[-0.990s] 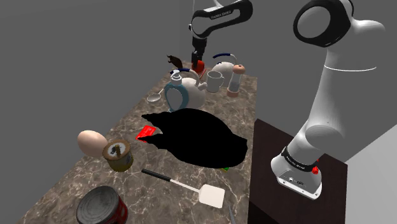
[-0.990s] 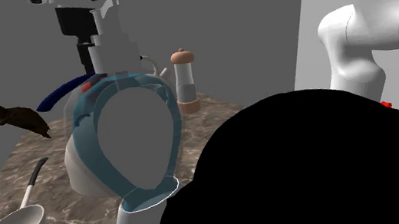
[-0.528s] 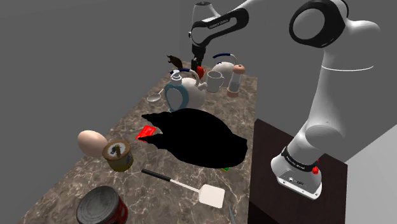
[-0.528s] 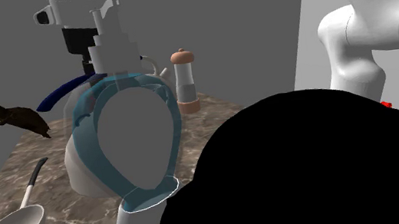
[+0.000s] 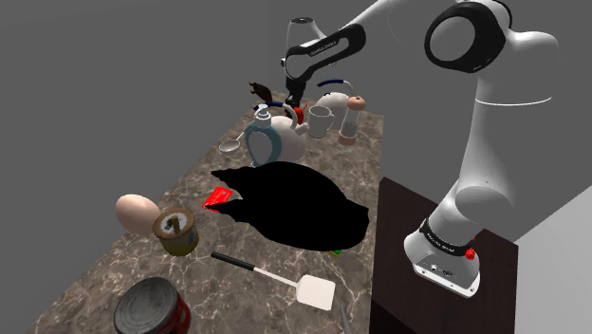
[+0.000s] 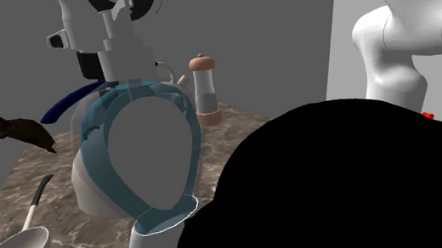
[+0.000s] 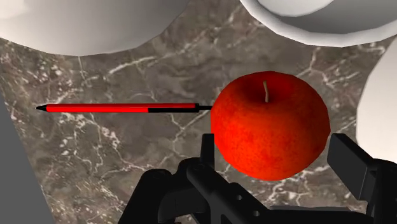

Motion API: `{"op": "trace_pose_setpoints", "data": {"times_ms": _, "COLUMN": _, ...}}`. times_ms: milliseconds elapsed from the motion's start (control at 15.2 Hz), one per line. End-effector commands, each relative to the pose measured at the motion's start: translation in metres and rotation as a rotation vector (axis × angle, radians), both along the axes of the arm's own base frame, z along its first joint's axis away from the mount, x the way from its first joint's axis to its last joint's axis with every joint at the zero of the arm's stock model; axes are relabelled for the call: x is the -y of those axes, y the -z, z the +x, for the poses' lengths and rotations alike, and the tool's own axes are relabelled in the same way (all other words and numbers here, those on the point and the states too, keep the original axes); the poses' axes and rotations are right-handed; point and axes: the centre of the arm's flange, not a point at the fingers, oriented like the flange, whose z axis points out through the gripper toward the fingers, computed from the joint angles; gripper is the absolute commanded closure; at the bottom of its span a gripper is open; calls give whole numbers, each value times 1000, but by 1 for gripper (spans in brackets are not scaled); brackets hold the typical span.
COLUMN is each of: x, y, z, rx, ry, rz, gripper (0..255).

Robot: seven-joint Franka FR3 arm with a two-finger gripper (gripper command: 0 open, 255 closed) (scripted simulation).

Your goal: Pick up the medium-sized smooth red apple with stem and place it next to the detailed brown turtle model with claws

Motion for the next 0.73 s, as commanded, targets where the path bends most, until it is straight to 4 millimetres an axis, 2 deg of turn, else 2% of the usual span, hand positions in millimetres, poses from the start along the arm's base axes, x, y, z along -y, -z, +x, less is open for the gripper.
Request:
{"op": "trace_pose_setpoints", "data": {"times_ms": 0, "x": 0, "y": 2, "z": 1, "rx": 1, "ry": 0, "rz": 0, "gripper": 255}}
{"op": "trace_pose_setpoints", "data": {"times_ms": 330, "x": 0, "y": 2, "z": 1, "rx": 1, "ry": 0, "rz": 0, "gripper": 255}}
{"op": "trace_pose_setpoints", "data": {"times_ms": 396, "x": 0, "y": 2, "z": 1, "rx": 1, "ry": 0, "rz": 0, "gripper": 0}}
{"op": "trace_pose_setpoints", "data": {"times_ms": 660, "x": 0, "y": 2, "z": 1, "rx": 1, "ry": 0, "rz": 0, "gripper": 0}}
